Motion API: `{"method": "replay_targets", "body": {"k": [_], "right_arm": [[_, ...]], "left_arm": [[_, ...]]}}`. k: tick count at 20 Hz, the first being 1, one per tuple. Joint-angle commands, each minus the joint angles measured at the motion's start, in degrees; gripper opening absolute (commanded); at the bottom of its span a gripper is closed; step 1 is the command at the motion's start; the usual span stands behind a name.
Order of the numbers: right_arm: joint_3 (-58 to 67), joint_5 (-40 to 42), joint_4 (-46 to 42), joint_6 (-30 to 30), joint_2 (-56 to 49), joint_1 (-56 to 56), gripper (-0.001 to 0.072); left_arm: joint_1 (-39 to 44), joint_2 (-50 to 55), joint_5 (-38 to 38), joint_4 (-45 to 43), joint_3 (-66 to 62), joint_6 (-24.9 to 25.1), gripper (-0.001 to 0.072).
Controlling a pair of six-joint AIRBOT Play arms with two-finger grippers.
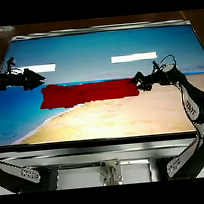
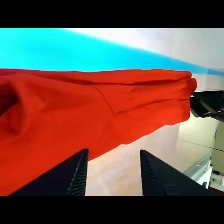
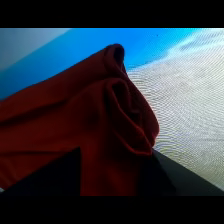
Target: Fold the shirts.
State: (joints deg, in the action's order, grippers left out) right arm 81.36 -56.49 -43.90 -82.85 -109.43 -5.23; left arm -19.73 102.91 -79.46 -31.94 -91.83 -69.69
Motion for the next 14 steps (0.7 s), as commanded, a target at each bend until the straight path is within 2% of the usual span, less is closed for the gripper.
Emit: {"method": "replay_targets", "body": {"k": [1, 2, 3, 4, 6, 7, 10, 14], "right_arm": [[0.0, 1.1, 1.9, 0.4, -0.6, 1.0, 0.0318], [0.1, 0.9, 1.9, 0.4, -0.4, 1.0, 0.0164], [0.2, 0.2, 1.7, 0.6, 0.3, 1.0, 0.007], [0.2, -0.2, 1.3, 1.6, 1.4, 1.0, 0.0069], [0.2, -1.4, 1.4, 3.4, 4.7, 1.0, 0.0069], [0.2, -2.6, 1.4, 3.8, 7.0, 1.0, 0.0069], [0.2, -7.6, 1.4, 3.8, 14.5, 1.0, 0.0069], [0.2, -15.4, 0.6, 0.9, 24.5, 1.0, 0.0069]], "left_arm": [[1.3, -0.7, -0.3, 2.5, -0.1, 0.2, 0.0416], [1.7, -0.9, -0.3, 2.5, -0.1, 0.2, 0.0402], [2.4, -0.9, -0.3, 2.5, -0.1, 0.2, 0.0387], [3.2, -0.8, 0.0, 2.4, -0.1, 0.2, 0.033], [5.9, -0.8, 1.0, 2.4, 0.0, 1.8, 0.0104], [7.9, -0.8, 1.7, 2.4, 0.0, 3.1, 0.0049], [16.3, -0.8, 5.8, 2.4, 1.2, 3.7, 0.0049], [29.8, -0.8, 14.0, 2.4, 4.7, 3.7, 0.0048]]}}
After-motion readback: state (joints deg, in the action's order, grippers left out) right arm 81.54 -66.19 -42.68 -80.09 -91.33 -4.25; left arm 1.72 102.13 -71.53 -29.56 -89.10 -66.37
